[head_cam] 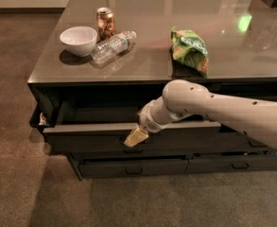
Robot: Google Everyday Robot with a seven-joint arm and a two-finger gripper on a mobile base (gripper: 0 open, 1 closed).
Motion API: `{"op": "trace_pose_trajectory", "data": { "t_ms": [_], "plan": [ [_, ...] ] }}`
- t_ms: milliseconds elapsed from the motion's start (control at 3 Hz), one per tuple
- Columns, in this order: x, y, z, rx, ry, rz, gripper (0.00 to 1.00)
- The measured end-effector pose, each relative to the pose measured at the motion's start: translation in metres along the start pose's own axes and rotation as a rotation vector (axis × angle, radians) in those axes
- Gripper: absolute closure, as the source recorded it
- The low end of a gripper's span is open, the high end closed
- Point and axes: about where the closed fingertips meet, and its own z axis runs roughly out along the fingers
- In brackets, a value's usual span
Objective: Open top drawer
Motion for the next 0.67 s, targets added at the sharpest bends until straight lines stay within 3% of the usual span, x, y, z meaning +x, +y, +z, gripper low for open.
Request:
{"op": "trace_pose_trajectory", "data": {
  "t_ms": [333,667],
  "plan": [
    [0.0166,0.0089,-0.0127,0.007,0.0,0.017,0.49],
    [0.0195,0.0144,-0.0188,0.008,0.002,0.007,0.49]
  ]
}}
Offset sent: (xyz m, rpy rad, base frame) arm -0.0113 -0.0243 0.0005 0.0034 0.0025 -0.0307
